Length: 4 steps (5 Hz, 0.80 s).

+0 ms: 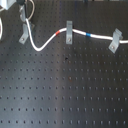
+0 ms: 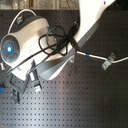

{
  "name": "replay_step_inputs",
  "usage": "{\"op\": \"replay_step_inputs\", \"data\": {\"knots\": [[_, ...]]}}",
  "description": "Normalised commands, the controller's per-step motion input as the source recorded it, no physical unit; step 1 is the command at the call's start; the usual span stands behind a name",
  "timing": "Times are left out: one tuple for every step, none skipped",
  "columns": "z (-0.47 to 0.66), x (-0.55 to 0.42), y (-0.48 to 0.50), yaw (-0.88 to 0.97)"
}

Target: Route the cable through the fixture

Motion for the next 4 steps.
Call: {"op": "replay_step_inputs", "data": {"knots": [[0.00, -0.230, -0.441, -0.31], [0.09, -0.236, -0.459, -0.34], [0.10, -0.039, -0.111, -0.35], [0.09, 0.010, 0.024, -0.38]]}}
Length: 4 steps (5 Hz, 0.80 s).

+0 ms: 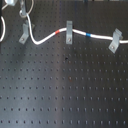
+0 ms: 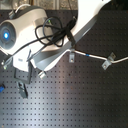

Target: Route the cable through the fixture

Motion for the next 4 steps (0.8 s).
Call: {"op": "replay_step_inputs", "data": {"knots": [[0.20, 0.030, 0.147, -0.31], [0.21, -0.074, 0.313, -0.20], [0.13, -0.142, 0.270, -0.12], [0.08, -0.269, 0.100, -0.01]]}}
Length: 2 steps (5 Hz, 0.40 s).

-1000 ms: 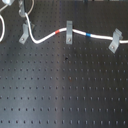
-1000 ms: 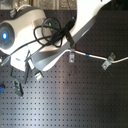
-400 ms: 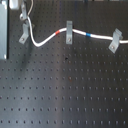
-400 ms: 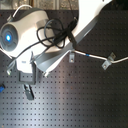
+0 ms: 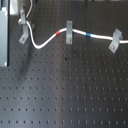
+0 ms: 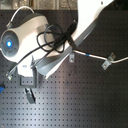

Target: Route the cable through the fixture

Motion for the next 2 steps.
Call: {"op": "replay_step_inputs", "data": {"knots": [[0.26, -0.273, 0.024, 0.00], [0.33, -0.148, 0.002, -0.03]]}}
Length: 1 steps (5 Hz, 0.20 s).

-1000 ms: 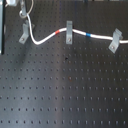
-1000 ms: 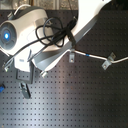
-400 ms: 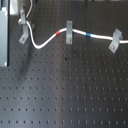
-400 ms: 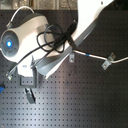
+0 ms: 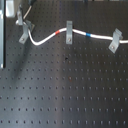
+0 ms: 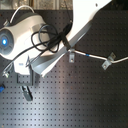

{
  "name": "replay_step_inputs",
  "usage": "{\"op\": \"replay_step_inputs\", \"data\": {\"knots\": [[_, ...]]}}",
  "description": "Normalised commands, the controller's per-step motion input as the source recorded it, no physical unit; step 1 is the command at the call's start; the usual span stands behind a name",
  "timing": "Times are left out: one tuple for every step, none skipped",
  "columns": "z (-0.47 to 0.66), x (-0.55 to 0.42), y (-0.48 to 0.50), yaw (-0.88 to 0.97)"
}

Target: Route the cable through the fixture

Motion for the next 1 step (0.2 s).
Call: {"op": "replay_step_inputs", "data": {"knots": [[0.35, -0.211, 0.001, 0.00]]}}
